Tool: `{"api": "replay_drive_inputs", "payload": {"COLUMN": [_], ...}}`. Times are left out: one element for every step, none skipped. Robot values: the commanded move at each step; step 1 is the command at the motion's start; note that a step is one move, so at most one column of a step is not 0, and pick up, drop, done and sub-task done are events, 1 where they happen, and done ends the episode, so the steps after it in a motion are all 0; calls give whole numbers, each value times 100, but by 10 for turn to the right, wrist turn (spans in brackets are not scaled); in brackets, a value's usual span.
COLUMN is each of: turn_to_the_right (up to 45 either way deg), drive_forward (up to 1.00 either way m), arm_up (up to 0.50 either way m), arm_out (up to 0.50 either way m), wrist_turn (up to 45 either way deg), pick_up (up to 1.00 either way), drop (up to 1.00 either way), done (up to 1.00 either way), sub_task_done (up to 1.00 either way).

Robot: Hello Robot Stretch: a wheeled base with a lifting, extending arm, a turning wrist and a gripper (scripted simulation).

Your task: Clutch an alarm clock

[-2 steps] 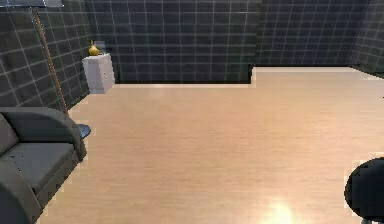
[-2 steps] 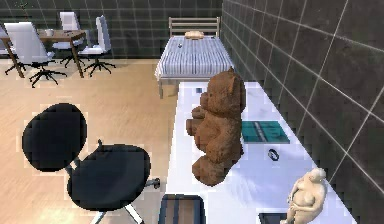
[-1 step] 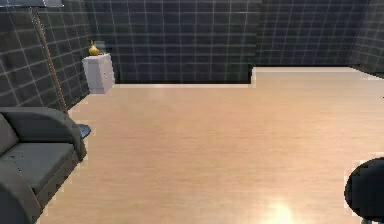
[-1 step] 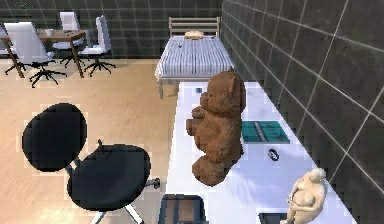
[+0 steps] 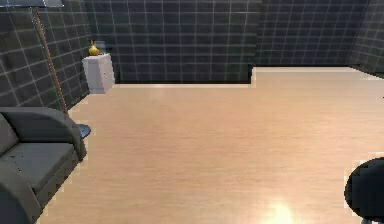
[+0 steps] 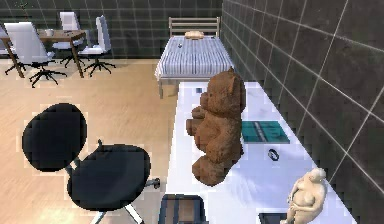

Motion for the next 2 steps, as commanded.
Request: {"api": "replay_drive_inputs", "payload": {"turn_to_the_right": [0, 0], "drive_forward": [0, 0], "arm_up": [0, 0], "arm_out": [0, 0], "wrist_turn": [450, 450], "pick_up": [0, 0], "drop": [0, 0], "done": [0, 0], "sub_task_done": [0, 0]}}
